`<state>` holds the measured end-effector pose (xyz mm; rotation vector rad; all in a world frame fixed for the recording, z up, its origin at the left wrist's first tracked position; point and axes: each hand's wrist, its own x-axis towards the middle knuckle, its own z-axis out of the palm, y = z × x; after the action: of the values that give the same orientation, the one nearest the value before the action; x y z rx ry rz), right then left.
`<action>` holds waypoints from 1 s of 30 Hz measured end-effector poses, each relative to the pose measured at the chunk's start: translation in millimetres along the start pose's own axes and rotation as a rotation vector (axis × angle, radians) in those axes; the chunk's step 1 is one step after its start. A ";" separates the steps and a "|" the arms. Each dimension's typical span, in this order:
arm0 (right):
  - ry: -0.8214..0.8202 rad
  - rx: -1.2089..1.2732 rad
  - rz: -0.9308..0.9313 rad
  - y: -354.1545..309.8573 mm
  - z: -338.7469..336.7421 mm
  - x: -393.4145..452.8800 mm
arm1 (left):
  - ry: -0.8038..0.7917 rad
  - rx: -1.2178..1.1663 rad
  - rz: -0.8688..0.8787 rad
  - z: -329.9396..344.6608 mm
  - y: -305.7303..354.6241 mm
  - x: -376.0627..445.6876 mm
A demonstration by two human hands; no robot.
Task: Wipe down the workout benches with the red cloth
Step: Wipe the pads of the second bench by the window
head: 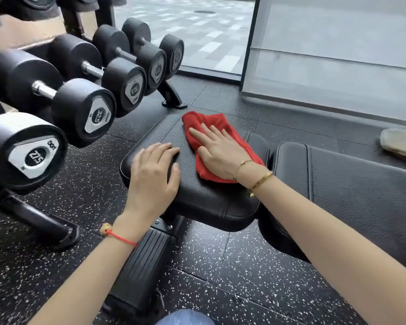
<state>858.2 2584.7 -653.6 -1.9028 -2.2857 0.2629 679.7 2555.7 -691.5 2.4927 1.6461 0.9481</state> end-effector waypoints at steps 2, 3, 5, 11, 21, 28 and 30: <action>0.011 -0.005 -0.104 -4.2 3.9 -23.3 | 0.005 0.010 0.000 0.7 -0.7 -1.4; 0.020 -0.004 -0.150 -3.2 5.6 -36.1 | 0.012 0.011 0.000 1.0 -1.3 -2.6; 0.015 0.007 -0.192 5.0 4.8 -54.1 | 0.028 0.007 0.001 1.7 -2.7 -4.3; -0.037 0.026 0.010 30.7 -13.4 1.9 | 0.030 0.015 0.005 2.2 -3.3 -5.8; 0.020 -0.022 -0.090 8.8 0.2 -51.6 | 0.076 -0.034 -0.027 5.3 3.8 -10.5; 0.007 0.011 0.046 51.4 -12.4 -75.7 | 0.072 -0.080 0.030 11.6 32.3 -10.1; 0.009 0.042 0.155 57.2 -18.0 -53.1 | 0.061 -0.094 0.041 14.6 42.8 -6.4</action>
<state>926.6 2543.2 -649.9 -2.0580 -2.1125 0.3181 720.7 2535.7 -692.5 2.4693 1.5330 1.0894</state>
